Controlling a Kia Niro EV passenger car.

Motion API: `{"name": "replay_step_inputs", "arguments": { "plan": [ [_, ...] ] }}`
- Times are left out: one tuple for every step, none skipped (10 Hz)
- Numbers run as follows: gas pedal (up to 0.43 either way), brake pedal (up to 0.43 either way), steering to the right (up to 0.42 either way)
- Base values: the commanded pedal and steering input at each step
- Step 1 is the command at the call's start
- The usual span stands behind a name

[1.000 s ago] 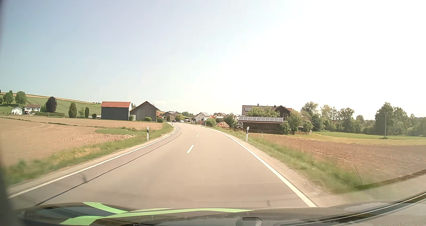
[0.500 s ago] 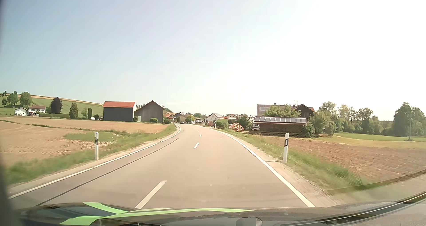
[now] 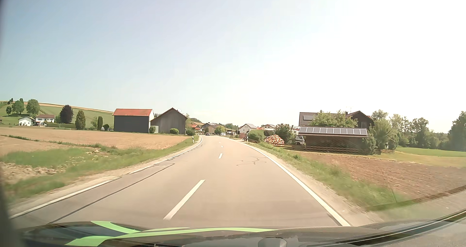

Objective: Follow the waypoints while adhering to traffic rules and regulations

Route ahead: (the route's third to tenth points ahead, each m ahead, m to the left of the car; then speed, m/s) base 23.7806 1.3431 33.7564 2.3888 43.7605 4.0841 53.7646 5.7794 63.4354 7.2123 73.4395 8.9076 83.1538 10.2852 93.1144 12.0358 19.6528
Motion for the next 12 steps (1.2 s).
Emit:
{"name": "replay_step_inputs", "arguments": {
  "plan": [
    [0.169,0.0,-0.024],
    [0.177,0.0,-0.024],
    [0.189,0.0,-0.024],
    [0.197,0.0,-0.023],
    [0.197,0.0,-0.022],
    [0.197,0.0,-0.021],
    [0.197,0.0,-0.019],
    [0.197,0.0,-0.019],
    [0.197,0.0,-0.019],
    [0.197,0.0,-0.019],
    [0.197,0.0,-0.019],
    [0.197,0.0,-0.018]
  ]
}}
